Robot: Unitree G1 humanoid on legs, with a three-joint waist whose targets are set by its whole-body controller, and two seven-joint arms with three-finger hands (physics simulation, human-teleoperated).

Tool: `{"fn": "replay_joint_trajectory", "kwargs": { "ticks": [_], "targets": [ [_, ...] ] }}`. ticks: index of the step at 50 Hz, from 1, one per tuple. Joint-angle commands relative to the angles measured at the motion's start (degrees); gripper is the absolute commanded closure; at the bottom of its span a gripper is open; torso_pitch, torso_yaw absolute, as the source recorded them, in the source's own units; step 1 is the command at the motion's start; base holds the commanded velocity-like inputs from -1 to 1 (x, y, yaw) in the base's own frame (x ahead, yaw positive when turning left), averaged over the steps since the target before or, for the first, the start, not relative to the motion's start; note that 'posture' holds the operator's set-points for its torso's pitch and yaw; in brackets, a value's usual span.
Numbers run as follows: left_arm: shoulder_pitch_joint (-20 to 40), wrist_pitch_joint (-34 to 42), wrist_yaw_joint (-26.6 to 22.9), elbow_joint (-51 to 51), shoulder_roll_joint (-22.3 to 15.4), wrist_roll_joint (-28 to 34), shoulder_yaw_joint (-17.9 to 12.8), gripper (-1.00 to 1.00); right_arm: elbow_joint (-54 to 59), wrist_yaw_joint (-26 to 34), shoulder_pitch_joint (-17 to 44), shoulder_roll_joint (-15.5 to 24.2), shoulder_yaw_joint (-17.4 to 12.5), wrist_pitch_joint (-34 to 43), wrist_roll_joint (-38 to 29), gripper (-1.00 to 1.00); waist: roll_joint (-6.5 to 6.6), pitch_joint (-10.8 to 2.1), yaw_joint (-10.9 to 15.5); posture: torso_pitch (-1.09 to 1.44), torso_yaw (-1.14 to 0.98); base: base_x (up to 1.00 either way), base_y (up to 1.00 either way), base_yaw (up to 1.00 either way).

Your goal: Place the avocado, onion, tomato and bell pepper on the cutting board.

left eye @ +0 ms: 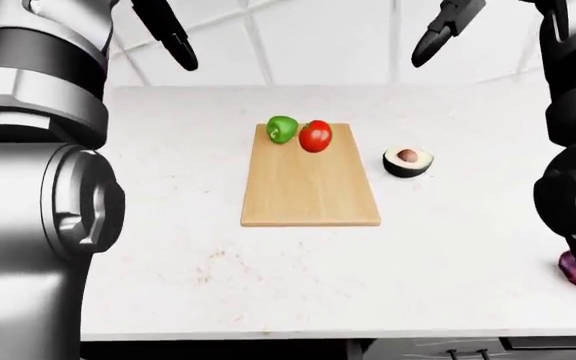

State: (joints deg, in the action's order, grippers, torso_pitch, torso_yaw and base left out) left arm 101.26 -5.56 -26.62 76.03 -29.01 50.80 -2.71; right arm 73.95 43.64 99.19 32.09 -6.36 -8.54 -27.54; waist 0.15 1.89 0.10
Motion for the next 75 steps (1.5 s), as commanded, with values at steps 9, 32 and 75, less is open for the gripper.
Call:
{"fn": "replay_joint_trajectory", "kwargs": {
  "ticks": [9,32,75],
  "targets": [
    [2.1,-1.02,1.57,-2.37,-0.32,-0.46,-0.43,-1.0,-2.13,-0.39,2.31,0.71,-0.58,-1.08,0.96,-1.0,0.37,-1.9,-0.25,0.0,0.0,-0.17,0.0,0.0],
    [2.84,-0.66,1.42,-2.5,-0.84,-0.97,-0.7,-1.0,-1.95,-0.42,2.78,0.59,-0.32,0.75,1.16,-1.0,-1.95,0.6,0.37,0.0,0.0,-0.08,0.0,0.0],
    [5.47,-0.64,1.07,-2.48,-2.17,-0.81,-0.81,-1.0,-2.41,1.72,3.73,0.81,-0.78,2.43,2.24,-1.0,1.1,-0.94,-0.69,0.0,0.0,0.0,-0.08,0.0]
  ]
}}
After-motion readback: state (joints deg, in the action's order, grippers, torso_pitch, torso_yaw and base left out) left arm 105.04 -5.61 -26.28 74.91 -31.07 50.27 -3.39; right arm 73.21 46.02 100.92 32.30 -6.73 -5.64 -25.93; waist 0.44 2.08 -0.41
